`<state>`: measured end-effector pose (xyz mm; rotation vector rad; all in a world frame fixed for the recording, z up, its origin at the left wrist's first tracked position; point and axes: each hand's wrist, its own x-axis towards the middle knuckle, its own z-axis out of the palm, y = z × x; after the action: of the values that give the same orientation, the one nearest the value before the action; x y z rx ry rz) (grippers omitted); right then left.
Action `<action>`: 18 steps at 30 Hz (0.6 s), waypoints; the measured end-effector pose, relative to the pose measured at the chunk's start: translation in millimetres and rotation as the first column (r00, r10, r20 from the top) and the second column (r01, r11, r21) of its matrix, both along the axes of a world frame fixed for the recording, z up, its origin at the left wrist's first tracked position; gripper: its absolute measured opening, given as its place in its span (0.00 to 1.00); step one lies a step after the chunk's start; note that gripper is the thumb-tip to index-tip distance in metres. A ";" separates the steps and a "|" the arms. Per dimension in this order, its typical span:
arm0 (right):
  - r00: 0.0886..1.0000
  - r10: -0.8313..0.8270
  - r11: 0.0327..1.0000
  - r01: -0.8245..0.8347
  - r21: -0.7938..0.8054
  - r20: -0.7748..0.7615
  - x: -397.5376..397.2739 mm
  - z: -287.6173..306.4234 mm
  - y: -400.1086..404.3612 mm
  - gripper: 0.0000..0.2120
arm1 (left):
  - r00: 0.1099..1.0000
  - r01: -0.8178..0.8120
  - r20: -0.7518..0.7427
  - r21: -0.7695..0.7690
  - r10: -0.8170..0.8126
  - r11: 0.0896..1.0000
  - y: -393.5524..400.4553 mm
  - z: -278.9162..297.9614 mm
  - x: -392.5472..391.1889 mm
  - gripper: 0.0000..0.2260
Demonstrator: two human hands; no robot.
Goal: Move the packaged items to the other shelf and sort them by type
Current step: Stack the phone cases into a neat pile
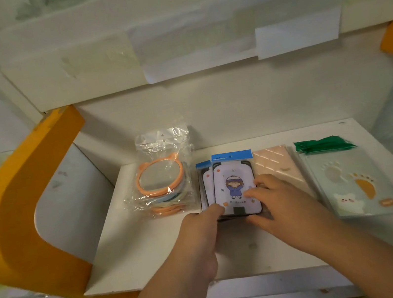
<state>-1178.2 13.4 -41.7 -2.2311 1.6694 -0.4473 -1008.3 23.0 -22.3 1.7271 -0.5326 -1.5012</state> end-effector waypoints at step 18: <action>0.974 -0.004 1.000 0.000 0.018 0.225 -18.7 -4.9 0.3 0.25 | 0.996 -0.033 -0.089 -0.105 0.024 0.994 -23.3 -10.1 -25.6 0.17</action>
<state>-1197.0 13.7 -46.6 -2.0782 1.5521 -0.6562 -1033.9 -0.3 -32.4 1.5737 -0.5300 -1.4943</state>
